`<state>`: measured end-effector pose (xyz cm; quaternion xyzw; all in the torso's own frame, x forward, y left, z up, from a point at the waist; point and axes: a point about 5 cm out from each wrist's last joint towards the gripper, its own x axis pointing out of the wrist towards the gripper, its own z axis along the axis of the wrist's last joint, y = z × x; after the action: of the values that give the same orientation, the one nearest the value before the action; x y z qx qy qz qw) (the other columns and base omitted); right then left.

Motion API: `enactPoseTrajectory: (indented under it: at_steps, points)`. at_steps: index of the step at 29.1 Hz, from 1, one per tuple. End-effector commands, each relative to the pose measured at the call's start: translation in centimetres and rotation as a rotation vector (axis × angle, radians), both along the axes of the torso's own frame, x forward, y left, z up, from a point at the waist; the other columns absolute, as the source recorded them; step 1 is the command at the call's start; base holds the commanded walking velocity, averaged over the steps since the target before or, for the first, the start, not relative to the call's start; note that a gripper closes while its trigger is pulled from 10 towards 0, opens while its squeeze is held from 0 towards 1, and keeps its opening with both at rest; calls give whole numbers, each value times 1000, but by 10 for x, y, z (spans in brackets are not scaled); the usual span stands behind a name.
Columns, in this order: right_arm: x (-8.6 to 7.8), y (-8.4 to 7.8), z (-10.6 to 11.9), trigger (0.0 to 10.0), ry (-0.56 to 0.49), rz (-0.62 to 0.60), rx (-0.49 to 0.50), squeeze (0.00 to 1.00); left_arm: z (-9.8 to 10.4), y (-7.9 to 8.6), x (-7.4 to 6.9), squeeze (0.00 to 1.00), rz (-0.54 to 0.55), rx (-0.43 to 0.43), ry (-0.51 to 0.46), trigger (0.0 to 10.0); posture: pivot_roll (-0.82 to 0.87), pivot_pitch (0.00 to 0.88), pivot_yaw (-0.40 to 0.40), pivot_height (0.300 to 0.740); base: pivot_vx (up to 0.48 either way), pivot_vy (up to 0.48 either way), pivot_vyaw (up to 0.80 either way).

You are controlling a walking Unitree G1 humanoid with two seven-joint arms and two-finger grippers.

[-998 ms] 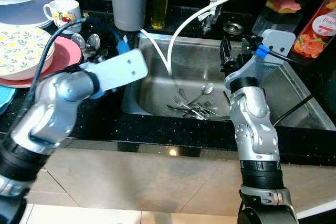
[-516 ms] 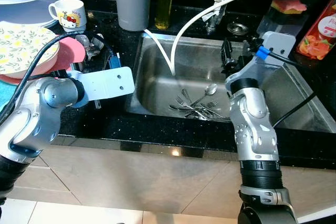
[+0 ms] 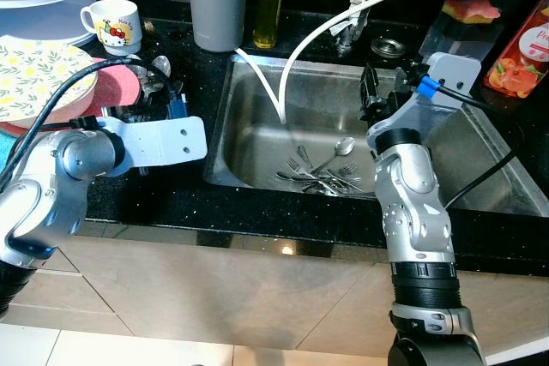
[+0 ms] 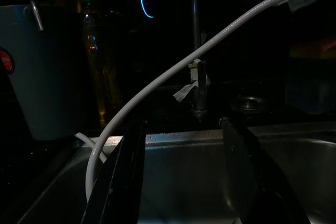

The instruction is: Kitchen organization

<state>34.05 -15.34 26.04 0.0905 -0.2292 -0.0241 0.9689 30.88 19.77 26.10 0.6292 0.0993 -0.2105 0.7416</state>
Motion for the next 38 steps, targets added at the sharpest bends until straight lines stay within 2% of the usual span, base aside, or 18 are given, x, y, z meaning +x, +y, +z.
enactPoseTrajectory:
  at_steps: [1, 12, 17, 18, 19, 20, 21, 22, 29, 30, 31, 32, 34, 35, 38]
  points:
    - [0, 0, 2, 10000, -12, -1, -1, 0, -20, 5, 0, 0, 23, 20, 93, 0, 312, 93, -52, 740, 0, 0, 0]
    - [-1, -1, 2, 10000, -11, -6, -1, 0, -21, 1, 1, 0, -9, 10, 100, 0, 309, 95, -53, 740, 0, 0, 0]
    - [-1, -1, 2, 10000, -13, -4, 0, 0, -12, -6, 4, 0, -54, 6, 39, 0, 309, 93, -53, 740, 0, 0, 0]
    - [-1, -1, 2, 10000, -13, -4, 0, 0, -6, -9, 7, 0, -56, -11, -4, 0, 309, 93, -53, 740, 0, 0, 0]
    - [-1, 0, 2, 10000, -13, -4, 0, 0, 1, -17, 10, 0, -102, -20, -64, 9686, 307, 91, -52, 740, 0, 0, 0]
    - [-1, 0, 2, 10000, -13, -4, 0, 0, 1, -17, 10, 0, -102, -20, -64, 9686, 307, 91, -52, 740, 0, 0, 0]
    - [-1, 0, 2, 10000, -13, -5, 0, 0, 13, -30, 15, 0, -153, -57, -144, 10000, 304, 89, -51, 740, 0, 0, 0]
    - [-1, 0, 2, 10000, -14, -5, 0, 0, 18, -35, 16, 0, -176, -66, -183, 10000, 303, 88, -51, 740, 0, 0, 0]
    - [0, 0, 3, 10000, -16, -6, 1, 0, 29, -53, 19, 0, -251, -111, -246, 10000, 298, 81, -49, 740, 0, 0, 0]
    - [0, 0, 4, 10000, -20, -7, 2, 0, 39, -73, 26, 0, -290, -239, -277, 10000, 291, 72, -48, 740, 0, 0, 0]
    - [0, 0, 5, 10000, -23, -9, 1, 0, 42, -84, 31, 0, -306, -332, -265, 10000, 286, 67, -48, 740, 0, 0, 0]
    - [0, 0, 5, 10000, -23, -9, 1, 0, 42, -84, 31, 0, -306, -332, -265, 10000, 286, 67, -48, 740, 0, 0, 0]
    - [0, -1, 7, 10000, -29, -13, 0, 0, 36, -106, 43, 0, -323, -516, -175, 10000, 281, 60, -48, 740, 0, 0, 0]
    - [0, -1, 7, 10000, -29, -13, 0, 0, 36, -106, 43, 0, -323, -516, -175, 10000, 281, 60, -48, 740, 0, 0, 0]
    - [0, -2, 8, 10000, -34, -19, -2, 0, 18, -126, 54, 0, -325, -663, -35, 10000, 271, 55, -45, 740, 0, 0, 0]
